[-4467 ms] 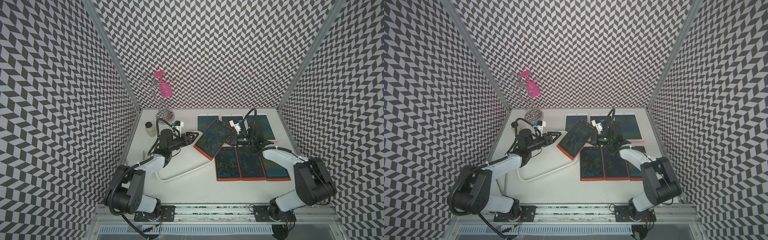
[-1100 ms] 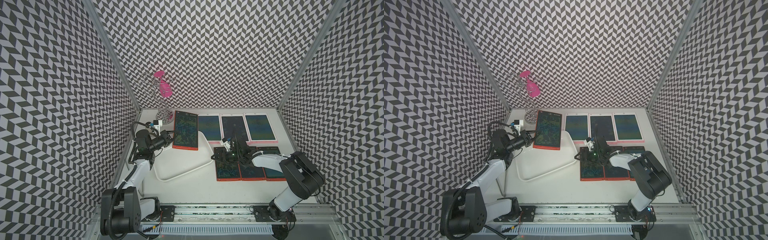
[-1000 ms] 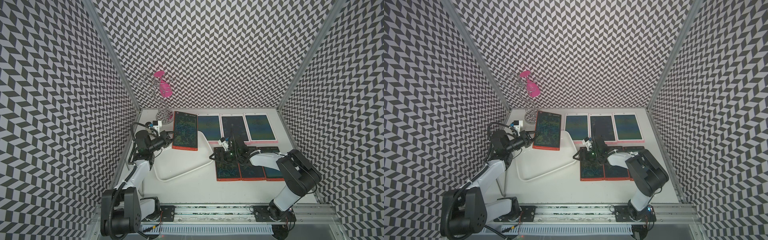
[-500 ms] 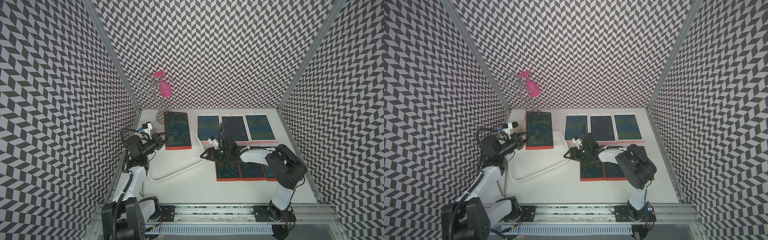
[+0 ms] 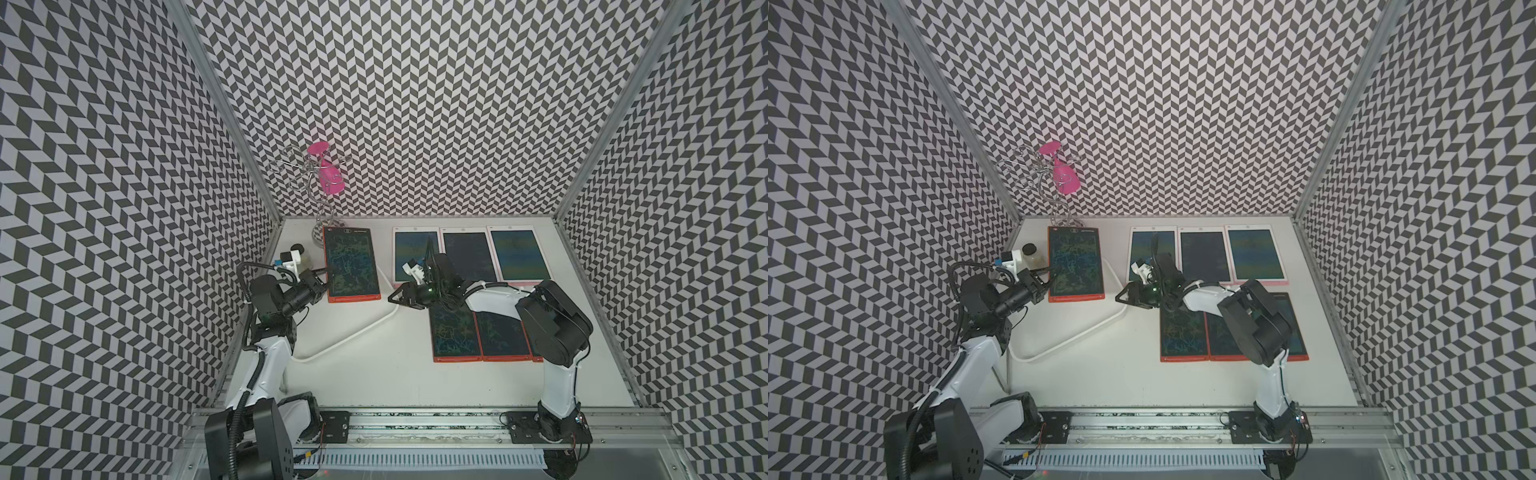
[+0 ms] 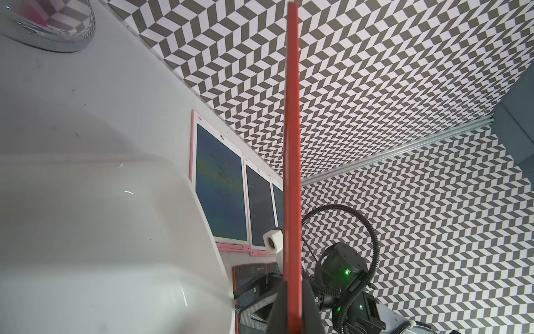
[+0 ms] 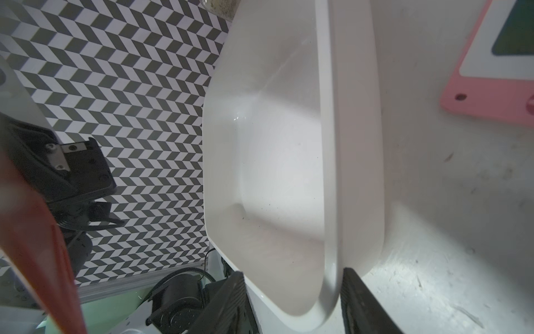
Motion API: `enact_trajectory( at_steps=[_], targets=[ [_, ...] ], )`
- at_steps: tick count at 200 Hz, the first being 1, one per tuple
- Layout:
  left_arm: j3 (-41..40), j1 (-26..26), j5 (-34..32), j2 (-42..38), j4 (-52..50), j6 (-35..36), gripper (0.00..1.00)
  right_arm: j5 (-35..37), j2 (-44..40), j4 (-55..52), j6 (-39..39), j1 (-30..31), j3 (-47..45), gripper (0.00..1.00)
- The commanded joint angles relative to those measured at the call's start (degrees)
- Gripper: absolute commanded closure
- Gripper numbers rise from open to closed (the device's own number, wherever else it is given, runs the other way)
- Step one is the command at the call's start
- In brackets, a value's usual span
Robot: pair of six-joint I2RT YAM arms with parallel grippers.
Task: Take out the writing tablet from the storage box
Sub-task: Adjust the storage box at the center of the board.
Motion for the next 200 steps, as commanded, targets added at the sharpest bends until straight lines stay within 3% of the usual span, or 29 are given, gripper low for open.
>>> enact_trajectory(
  at_steps=[1,42,83,115,143,200],
  targets=[
    [-0.5,0.5,1.4,-1.4,1.5,-0.4,1.0,-0.3,1.8,0.1,-0.8,0.1,2.7,0.47],
    [-0.8,0.5,1.3,-1.7,1.5,-0.5,1.0,6.0,2.5,-4.7,-3.2,-0.9,6.2,0.45],
    [-0.4,0.6,1.2,-1.6,0.8,0.2,1.0,11.3,-7.0,-3.9,-4.7,-1.5,-1.5,0.4],
    [-0.6,0.5,0.8,-0.7,1.0,0.4,1.0,7.9,-11.3,-2.4,-3.8,-1.4,-7.9,0.42],
    [-0.4,0.6,0.6,-0.4,1.2,0.5,1.0,5.2,-13.1,5.1,0.4,-0.2,-15.3,0.47],
    [0.1,0.5,0.9,-0.8,0.2,0.8,1.0,4.7,-8.3,9.6,2.1,3.2,-16.7,0.55]
  ],
)
